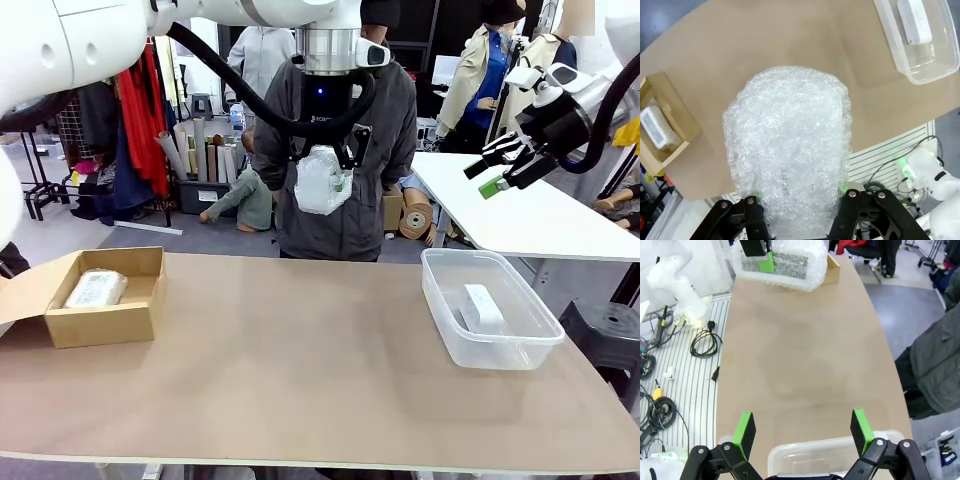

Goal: Separate and place wrapped and unwrapped clocks.
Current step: If the picked Digital clock is wrapped, place it in the Package Box ; if not, place it in the Organizing box.

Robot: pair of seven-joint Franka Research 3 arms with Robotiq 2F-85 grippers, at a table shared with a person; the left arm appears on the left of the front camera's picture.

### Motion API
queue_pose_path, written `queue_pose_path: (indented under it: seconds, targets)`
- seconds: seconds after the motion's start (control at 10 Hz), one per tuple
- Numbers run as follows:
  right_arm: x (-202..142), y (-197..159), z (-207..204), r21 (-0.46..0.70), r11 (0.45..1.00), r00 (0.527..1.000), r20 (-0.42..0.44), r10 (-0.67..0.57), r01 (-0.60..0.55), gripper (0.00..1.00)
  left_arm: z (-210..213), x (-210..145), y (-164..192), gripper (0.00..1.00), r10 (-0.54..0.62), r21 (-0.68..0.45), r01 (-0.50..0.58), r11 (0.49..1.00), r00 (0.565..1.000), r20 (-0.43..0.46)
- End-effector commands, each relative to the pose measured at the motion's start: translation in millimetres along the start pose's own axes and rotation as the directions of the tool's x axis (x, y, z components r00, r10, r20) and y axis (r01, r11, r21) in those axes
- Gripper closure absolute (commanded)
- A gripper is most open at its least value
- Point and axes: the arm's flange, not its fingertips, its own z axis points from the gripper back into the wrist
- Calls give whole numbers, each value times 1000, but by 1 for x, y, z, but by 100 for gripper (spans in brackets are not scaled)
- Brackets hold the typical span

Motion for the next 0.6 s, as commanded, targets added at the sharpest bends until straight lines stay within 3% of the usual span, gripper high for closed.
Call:
queue_pose_path:
  seconds: [0.0,0.4,0.5]
  targets:
    - [0,1,1,1,1000,1000,-9,25,-25,0,3,-6,4,100,5,-15,-5,1000,1000,3]
    - [0,1,1,1,1000,1000,-9,25,-25,0,0,0,0,100,0,0,0,1000,1000,0]
    - [0,1,1,1,1000,1000,-9,25,-25,0,16,-3,15,100,-100,2,100,995,995,1]
